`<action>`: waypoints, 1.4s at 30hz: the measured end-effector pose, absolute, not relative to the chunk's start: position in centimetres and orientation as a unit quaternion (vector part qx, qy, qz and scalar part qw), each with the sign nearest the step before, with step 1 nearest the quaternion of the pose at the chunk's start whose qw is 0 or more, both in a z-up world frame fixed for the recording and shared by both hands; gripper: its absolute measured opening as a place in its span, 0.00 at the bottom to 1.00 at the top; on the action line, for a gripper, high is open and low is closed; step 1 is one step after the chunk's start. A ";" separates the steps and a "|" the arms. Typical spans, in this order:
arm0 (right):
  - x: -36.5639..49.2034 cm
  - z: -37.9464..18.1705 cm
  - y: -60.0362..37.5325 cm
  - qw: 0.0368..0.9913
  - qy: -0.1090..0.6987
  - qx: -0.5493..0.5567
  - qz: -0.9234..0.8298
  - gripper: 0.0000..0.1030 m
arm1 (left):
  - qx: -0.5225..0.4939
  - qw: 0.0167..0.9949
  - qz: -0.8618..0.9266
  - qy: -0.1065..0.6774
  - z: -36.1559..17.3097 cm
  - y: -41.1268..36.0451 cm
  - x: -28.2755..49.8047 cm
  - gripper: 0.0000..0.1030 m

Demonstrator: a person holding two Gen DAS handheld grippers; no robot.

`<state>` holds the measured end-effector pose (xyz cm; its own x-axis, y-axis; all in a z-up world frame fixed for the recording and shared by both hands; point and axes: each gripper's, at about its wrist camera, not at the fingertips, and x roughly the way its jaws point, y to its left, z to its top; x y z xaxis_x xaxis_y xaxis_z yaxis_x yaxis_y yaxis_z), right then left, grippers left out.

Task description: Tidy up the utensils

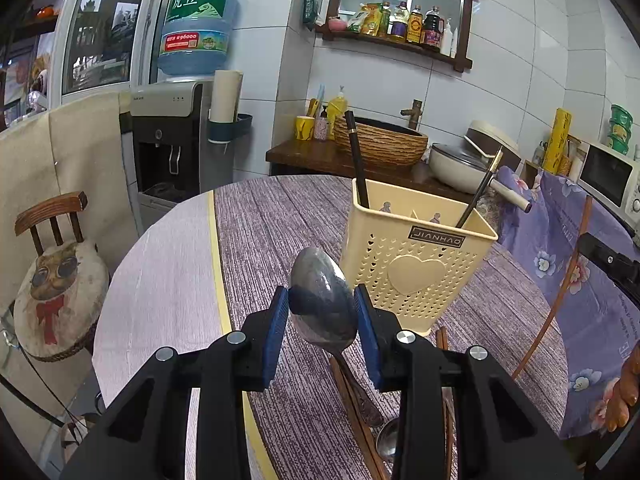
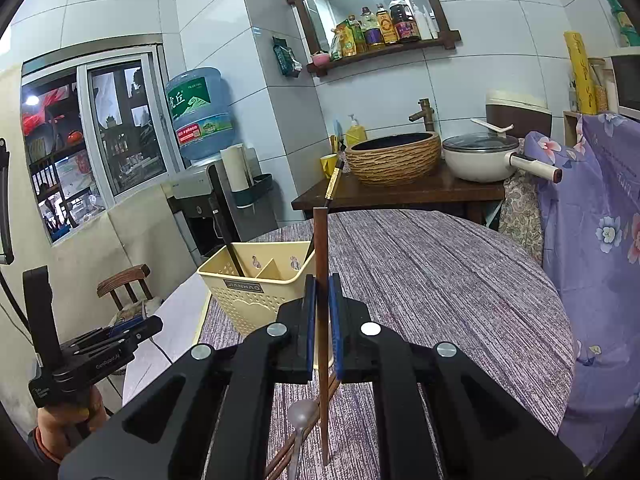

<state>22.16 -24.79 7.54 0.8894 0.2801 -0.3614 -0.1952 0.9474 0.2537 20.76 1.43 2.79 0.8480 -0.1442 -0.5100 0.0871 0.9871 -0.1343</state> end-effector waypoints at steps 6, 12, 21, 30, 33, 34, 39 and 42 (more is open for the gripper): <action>21.9 9.0 -24.8 0.967 0.189 0.107 0.135 0.08 | -0.058 0.961 -0.068 0.261 4.0 1.6 20.9 0.33; 22.6 12.2 -24.7 0.962 0.179 0.116 0.169 0.08 | -0.062 0.967 -0.085 0.232 7.5 1.5 21.5 0.33; 24.8 20.6 -23.3 0.970 0.111 0.106 0.188 0.08 | -0.057 0.982 -0.083 0.162 15.7 0.2 25.0 0.33; 29.4 20.2 -21.6 0.982 0.089 0.093 0.140 0.08 | -0.032 0.984 -0.046 0.169 14.4 -2.4 29.9 0.33; 30.6 17.5 -21.2 0.981 0.108 0.088 0.133 0.08 | -0.021 0.981 -0.041 0.187 12.0 -3.1 30.4 0.33; 30.8 16.6 -21.1 0.981 0.114 0.087 0.130 0.08 | -0.017 0.981 -0.038 0.191 11.3 -3.2 30.5 0.33; 31.7 13.6 -20.6 0.977 0.146 0.088 0.130 0.08 | -0.014 0.976 -0.036 0.214 8.8 -3.2 30.8 0.33; 31.9 12.3 -20.3 0.975 0.157 0.087 0.129 0.08 | -0.009 0.975 -0.036 0.218 8.0 -3.4 30.7 0.33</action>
